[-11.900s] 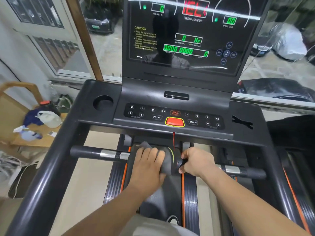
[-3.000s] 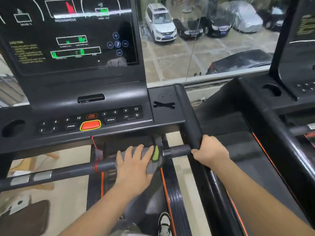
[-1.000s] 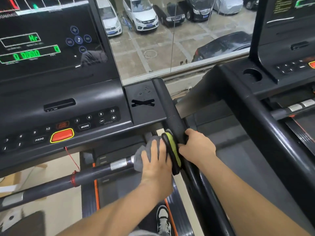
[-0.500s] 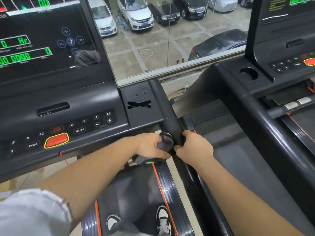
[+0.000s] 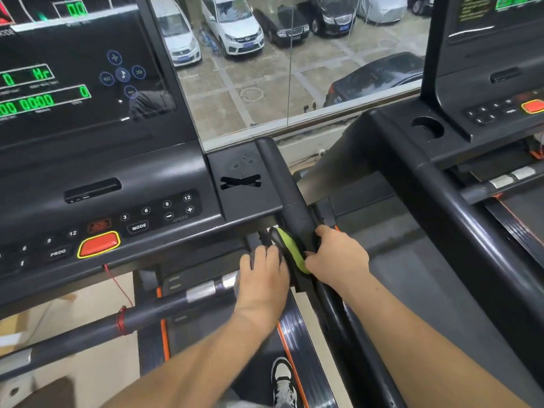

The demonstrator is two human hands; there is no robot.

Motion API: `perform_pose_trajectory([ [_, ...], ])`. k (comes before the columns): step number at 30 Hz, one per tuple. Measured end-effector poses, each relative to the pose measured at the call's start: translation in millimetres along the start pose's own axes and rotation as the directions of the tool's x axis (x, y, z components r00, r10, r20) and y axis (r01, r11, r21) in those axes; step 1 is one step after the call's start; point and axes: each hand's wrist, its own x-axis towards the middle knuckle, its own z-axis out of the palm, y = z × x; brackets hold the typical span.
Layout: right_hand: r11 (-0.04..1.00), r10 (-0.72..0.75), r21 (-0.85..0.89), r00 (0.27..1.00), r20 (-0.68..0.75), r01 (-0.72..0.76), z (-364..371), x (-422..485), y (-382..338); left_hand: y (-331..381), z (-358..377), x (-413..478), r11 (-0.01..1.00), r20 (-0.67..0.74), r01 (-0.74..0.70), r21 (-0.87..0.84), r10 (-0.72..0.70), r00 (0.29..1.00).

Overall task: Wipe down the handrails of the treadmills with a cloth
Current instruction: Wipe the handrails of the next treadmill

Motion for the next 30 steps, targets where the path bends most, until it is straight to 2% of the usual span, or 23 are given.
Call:
perform_pose_trajectory([
  [3, 1.000, -0.004, 0.001, 1.000, 0.001, 0.004, 0, 1, -1, -9, -8, 10, 0.990, 0.086, -0.093, 0.107, 0.084, 0.993],
  [6, 1.000, -0.008, -0.013, 1.000, -0.006, 0.008, 0, 2, -1, -19, -21, 30, 0.988, 0.179, -0.145, 0.049, 0.135, 0.975],
  [9, 1.000, -0.003, -0.003, 1.000, -0.007, 0.003, 3, 2, 1, -36, -25, 45, 0.970, 0.151, -0.176, -0.170, 0.202, 0.968],
  [11, 1.000, 0.006, -0.008, 1.000, -0.010, -0.006, 3, 1, -1, -51, -26, 58, 0.913, 0.252, -0.129, -0.386, 0.239, 0.938],
  [13, 1.000, 0.006, -0.008, 1.000, -0.015, -0.006, 3, 1, -2, -67, -35, 74, 0.772, 0.447, 0.066, -0.632, 0.294, 0.845],
  [15, 1.000, 0.001, -0.013, 1.000, -0.015, -0.001, 2, -2, -2, -82, -41, 84, 0.589, 0.566, 0.300, -0.751, 0.338, 0.752],
  [16, 1.000, -0.007, -0.017, 1.000, -0.015, 0.007, 2, -2, -2, -88, -40, 83, 0.504, 0.584, 0.392, -0.770, 0.308, 0.751],
  [18, 1.000, -0.019, -0.014, 1.000, -0.006, 0.019, 0, -4, -1, -94, -31, 73, 0.352, 0.583, 0.504, -0.789, 0.170, 0.795],
  [22, 1.000, -0.023, 0.000, 0.999, -0.025, 0.024, -1, -7, 0, -97, -38, 52, 0.140, 0.581, 0.574, -0.807, 0.010, 0.814],
  [23, 1.000, -0.026, 0.001, 0.999, -0.028, 0.026, -1, -7, 1, -99, -46, 50, 0.140, 0.563, 0.560, -0.817, -0.018, 0.826],
  [26, 0.999, -0.038, 0.007, 0.999, -0.030, 0.038, 1, -9, 3, -105, -69, 43, 0.338, 0.438, 0.459, -0.822, -0.139, 0.888],
  [29, 0.999, -0.027, 0.047, 1.000, 0.004, 0.027, 0, -8, 6, -106, -85, 37, 0.459, 0.263, 0.367, -0.809, -0.276, 0.925],
  [30, 0.998, -0.020, 0.059, 1.000, 0.014, 0.019, -1, -7, 6, -99, -88, 38, 0.539, 0.202, 0.335, -0.773, -0.292, 0.935],
])
